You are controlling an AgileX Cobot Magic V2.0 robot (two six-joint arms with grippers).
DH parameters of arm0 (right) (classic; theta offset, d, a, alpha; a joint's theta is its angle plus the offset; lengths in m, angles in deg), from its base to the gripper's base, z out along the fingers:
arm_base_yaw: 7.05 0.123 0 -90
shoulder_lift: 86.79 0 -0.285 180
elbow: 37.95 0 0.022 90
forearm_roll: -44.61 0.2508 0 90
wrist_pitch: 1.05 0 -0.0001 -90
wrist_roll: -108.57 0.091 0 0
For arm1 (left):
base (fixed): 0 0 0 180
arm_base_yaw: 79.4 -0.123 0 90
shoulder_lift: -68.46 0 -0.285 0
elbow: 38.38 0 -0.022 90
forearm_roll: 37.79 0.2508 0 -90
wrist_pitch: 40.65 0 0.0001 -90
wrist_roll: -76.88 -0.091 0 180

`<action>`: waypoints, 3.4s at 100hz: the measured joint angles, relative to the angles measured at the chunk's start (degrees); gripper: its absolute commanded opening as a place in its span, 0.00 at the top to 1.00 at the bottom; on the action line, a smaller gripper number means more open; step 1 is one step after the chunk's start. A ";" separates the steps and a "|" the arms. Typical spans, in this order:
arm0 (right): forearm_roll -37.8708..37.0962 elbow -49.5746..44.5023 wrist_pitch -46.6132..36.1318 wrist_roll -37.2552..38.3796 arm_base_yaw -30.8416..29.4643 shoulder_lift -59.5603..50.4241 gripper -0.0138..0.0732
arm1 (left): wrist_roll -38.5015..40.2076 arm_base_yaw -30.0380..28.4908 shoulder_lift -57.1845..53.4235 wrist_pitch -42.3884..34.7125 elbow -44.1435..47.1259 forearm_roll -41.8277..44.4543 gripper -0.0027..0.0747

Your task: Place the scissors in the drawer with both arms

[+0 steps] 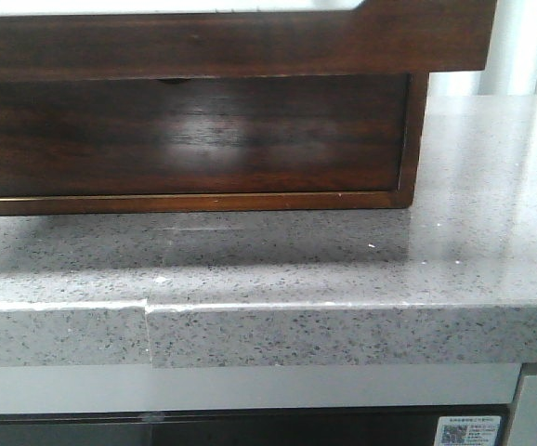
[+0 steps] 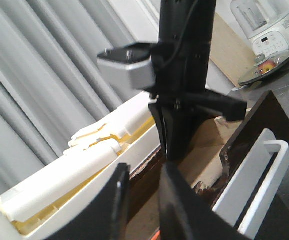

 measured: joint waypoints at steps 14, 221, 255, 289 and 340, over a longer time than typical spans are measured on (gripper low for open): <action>0.00 0.00 0.90 1.46 0.00 -4.14 0.91 | 0.00 0.00 -2.51 4.43 0.00 -2.31 0.99; 12.83 -84.26 -38.31 11.36 0.00 -73.47 0.91 | 0.30 0.00 -19.22 17.92 16.57 -34.21 0.99; 12.85 -84.26 -38.20 11.36 0.00 -73.47 0.91 | 0.30 0.00 -19.22 17.92 16.57 -34.21 0.99; 12.95 -84.26 -38.20 11.36 0.00 -73.47 0.91 | 0.30 -4.66 -19.22 17.92 16.61 -33.42 0.99; 12.95 -84.27 -38.20 11.36 0.00 -73.47 0.91 | 0.30 -31.30 -19.22 -0.59 26.68 -38.21 0.99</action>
